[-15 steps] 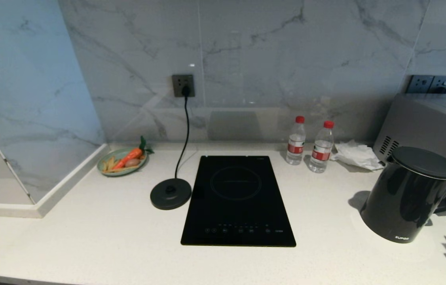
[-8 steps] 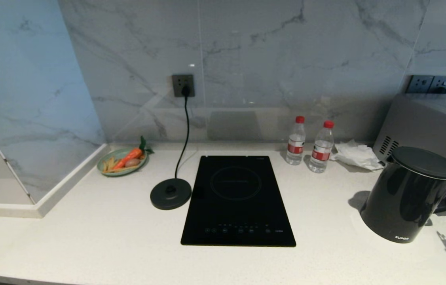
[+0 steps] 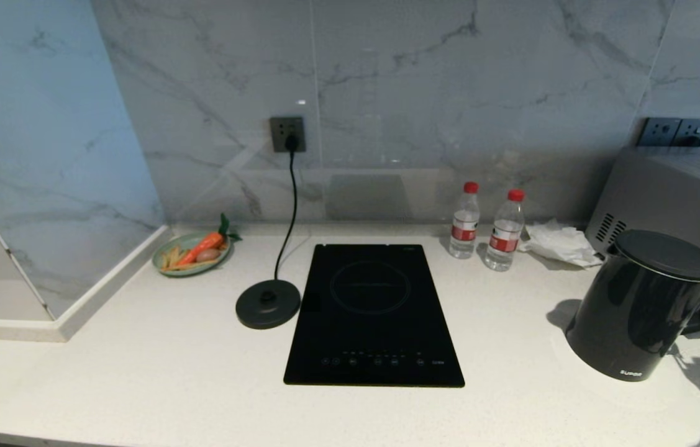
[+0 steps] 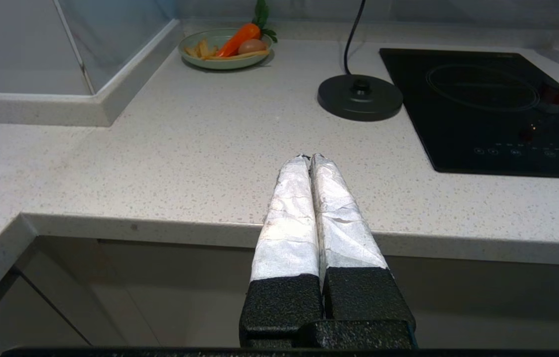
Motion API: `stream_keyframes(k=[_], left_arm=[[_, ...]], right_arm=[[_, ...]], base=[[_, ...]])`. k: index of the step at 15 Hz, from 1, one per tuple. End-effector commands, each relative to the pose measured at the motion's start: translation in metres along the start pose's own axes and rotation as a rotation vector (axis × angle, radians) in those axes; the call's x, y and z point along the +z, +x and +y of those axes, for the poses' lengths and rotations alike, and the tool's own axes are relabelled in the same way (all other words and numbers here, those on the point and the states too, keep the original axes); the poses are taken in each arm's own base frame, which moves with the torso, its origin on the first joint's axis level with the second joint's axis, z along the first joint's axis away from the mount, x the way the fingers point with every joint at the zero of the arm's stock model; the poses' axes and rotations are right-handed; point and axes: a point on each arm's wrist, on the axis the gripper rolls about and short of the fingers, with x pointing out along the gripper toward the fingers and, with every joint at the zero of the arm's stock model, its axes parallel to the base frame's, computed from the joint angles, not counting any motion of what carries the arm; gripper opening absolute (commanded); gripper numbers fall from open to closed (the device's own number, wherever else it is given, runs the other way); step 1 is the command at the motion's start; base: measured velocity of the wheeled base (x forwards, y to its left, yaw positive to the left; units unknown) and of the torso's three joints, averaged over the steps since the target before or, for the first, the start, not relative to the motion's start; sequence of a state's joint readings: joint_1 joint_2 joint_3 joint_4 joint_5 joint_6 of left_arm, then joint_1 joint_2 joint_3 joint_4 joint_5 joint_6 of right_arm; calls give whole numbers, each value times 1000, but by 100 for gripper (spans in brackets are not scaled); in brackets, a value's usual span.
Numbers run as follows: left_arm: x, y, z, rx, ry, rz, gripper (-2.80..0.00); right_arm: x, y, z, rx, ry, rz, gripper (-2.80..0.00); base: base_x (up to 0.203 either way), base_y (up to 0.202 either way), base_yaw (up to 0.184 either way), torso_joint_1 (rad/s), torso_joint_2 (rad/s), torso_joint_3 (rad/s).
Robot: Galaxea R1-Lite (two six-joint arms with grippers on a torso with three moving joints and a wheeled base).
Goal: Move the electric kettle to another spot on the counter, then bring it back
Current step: Grab the kettle
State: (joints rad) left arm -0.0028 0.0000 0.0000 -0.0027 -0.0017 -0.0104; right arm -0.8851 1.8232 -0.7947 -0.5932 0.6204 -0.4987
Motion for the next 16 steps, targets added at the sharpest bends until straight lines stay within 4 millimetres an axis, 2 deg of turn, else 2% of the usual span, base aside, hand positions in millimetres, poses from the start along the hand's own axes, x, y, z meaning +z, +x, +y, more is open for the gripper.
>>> stream_keyframes(k=[1, 5, 11, 16], left_arm=[[-1, 0, 0, 0, 0, 3, -280], [-1, 0, 0, 0, -1, 3, -280], [-1, 0, 0, 0, 0, 3, -280], [-1, 0, 0, 0, 0, 3, -280]], right_arm=[[5, 4, 5, 22, -16, -13, 0], [13, 13, 19, 48, -32, -19, 0], [16, 16, 13, 29, -24, -24, 0], [7, 20, 7, 24, -8, -5, 0]], base=[[0, 0, 0, 0, 0, 0], [0, 0, 0, 0, 0, 0], [0, 0, 0, 0, 0, 0], [0, 0, 0, 0, 0, 0]])
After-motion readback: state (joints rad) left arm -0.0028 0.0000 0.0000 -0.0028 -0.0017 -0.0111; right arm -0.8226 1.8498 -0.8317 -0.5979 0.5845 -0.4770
